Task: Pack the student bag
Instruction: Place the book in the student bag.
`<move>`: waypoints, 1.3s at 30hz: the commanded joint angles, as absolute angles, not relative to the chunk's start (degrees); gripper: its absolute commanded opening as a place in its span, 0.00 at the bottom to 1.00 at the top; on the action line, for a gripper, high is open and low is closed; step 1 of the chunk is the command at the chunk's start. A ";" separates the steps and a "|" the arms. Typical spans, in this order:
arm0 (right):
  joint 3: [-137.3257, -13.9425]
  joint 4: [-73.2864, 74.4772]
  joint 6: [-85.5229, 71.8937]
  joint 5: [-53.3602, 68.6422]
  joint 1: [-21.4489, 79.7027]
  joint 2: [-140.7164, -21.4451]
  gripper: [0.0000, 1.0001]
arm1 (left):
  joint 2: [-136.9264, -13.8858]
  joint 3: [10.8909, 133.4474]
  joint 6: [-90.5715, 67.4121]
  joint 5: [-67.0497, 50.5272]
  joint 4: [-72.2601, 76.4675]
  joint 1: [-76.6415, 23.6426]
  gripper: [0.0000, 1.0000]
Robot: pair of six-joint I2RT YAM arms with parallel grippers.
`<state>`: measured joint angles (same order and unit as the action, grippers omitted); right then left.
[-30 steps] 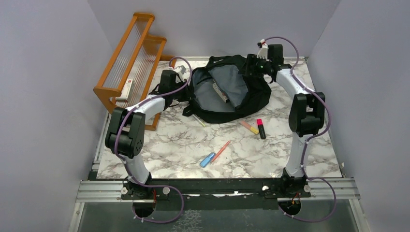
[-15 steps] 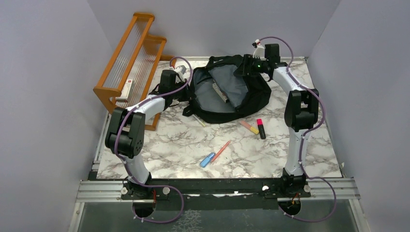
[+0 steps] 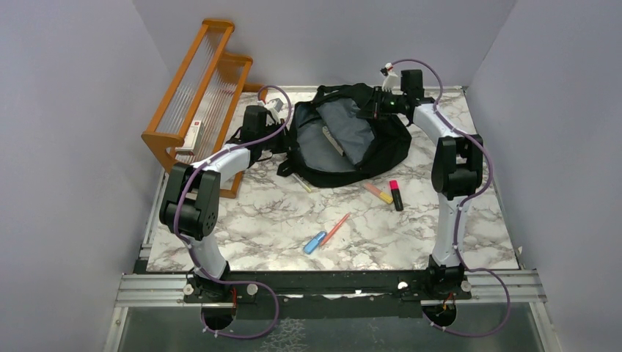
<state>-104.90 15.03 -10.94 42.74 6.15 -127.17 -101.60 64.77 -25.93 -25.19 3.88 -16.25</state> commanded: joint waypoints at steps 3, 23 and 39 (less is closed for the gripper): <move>-102.12 10.18 -11.15 47.61 5.87 -120.04 0.04 | -101.21 64.25 -26.37 -28.03 5.93 -16.46 0.00; -105.23 27.88 8.42 19.90 23.93 -112.90 0.12 | -101.80 64.47 -28.04 -30.11 7.21 -14.03 0.00; -100.46 18.57 -4.10 40.11 29.09 -112.08 0.49 | -101.43 63.99 -29.00 -31.12 8.00 -12.48 0.00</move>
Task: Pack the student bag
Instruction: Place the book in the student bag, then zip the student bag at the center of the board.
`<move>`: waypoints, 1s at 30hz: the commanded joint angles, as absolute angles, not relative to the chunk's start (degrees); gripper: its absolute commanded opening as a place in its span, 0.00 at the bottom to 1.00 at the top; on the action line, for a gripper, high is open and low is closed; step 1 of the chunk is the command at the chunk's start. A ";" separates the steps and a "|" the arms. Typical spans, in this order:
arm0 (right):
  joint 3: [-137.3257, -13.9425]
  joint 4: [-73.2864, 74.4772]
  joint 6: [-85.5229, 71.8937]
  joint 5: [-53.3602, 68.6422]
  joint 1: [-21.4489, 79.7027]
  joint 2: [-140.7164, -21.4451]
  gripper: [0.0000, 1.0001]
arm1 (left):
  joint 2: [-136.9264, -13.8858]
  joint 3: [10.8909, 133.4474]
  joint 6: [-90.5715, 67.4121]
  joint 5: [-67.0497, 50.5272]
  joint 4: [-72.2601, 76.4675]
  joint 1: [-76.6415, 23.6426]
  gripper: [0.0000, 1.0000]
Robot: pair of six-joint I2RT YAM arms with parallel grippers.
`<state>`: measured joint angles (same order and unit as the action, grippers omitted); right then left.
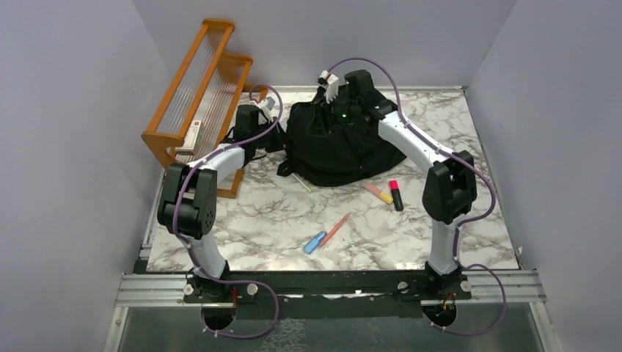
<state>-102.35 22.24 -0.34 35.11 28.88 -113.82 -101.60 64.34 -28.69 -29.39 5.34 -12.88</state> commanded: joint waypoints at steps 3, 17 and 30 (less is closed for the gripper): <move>-97.32 17.78 -5.44 31.15 29.03 -108.65 0.50 | -101.12 63.86 -28.85 -31.11 7.74 -12.50 0.00; -64.52 12.12 -26.02 -9.75 26.41 -87.23 0.66 | -100.72 63.16 -28.82 -31.70 6.95 -15.04 0.00; -58.27 11.19 -27.67 -3.68 21.90 -85.86 0.66 | -99.71 62.61 -27.49 -29.67 4.89 -16.52 0.00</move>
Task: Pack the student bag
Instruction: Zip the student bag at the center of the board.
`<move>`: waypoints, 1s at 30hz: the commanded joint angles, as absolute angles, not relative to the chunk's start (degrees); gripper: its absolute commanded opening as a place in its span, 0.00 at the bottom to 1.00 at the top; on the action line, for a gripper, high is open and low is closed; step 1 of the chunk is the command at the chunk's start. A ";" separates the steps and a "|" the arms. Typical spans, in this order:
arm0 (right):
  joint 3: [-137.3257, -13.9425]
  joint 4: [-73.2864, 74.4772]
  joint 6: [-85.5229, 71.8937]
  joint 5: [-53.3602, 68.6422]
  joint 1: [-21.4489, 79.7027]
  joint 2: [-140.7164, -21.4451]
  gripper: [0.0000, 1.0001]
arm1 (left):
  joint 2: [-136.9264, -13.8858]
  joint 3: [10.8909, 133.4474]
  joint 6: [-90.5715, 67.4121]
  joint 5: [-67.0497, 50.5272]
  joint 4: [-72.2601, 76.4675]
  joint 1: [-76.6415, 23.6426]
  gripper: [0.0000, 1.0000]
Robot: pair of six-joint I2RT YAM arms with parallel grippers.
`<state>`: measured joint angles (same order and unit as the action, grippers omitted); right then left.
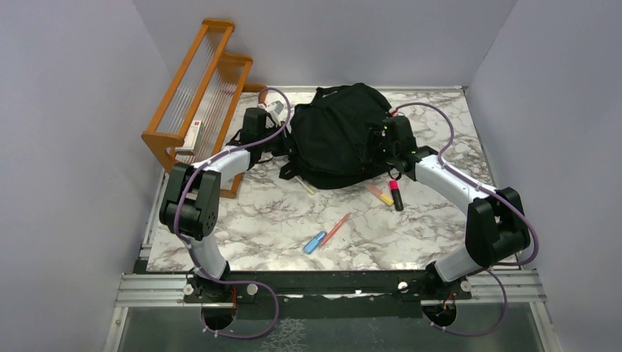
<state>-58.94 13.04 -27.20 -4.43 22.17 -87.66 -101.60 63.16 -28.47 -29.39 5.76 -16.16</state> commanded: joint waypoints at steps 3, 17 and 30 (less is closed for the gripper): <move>-57.85 10.36 -27.19 -1.97 21.43 -86.32 0.62 | -99.13 62.12 -26.96 -29.29 4.21 -16.52 0.00; -57.38 6.49 -26.41 2.90 20.66 -88.86 0.47 | -92.25 62.15 -22.48 -16.70 -2.62 -16.52 0.24; -58.46 9.19 -34.04 -5.07 20.24 -84.21 0.51 | -85.69 68.76 -19.62 -11.29 -5.70 -21.14 0.61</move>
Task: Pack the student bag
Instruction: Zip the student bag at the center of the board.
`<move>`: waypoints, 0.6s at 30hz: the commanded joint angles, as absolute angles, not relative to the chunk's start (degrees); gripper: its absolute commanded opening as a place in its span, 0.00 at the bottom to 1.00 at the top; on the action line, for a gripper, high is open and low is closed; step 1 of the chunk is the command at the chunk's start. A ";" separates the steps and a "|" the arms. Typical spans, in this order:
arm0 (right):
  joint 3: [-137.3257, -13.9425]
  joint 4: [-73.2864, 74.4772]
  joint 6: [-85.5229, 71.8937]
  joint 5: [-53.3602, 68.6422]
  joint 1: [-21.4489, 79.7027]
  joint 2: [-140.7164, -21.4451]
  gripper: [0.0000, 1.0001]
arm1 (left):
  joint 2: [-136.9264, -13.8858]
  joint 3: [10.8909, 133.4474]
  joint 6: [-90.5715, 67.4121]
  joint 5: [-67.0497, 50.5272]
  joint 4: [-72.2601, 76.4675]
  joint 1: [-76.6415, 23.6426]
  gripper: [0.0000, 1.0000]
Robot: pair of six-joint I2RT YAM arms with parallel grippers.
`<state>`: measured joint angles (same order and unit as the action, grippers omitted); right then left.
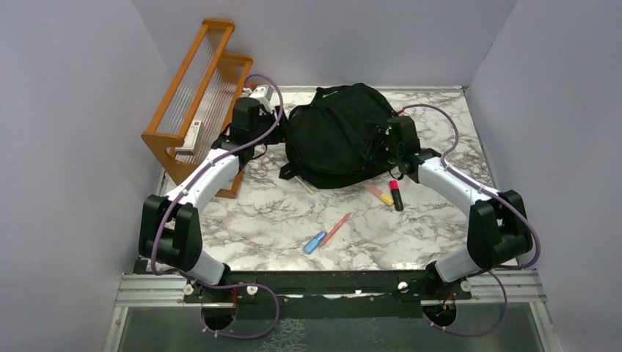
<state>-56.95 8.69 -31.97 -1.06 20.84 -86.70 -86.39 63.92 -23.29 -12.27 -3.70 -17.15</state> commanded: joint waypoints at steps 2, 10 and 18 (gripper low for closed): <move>-58.38 10.21 -34.59 -4.73 19.77 -83.33 0.51 | -85.98 70.62 -18.65 -11.67 -5.46 -24.08 0.63; -52.27 11.35 -38.13 -1.33 12.42 -77.91 0.60 | -93.45 77.29 -17.30 -14.12 -2.64 -35.29 0.70; -49.21 9.29 -40.18 8.95 5.45 -79.89 0.64 | -108.80 87.55 -17.67 -17.28 -4.32 -39.41 0.69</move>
<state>-50.19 10.50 -38.26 2.15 6.35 -78.72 -102.06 82.65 -18.39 -14.22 -2.83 -38.46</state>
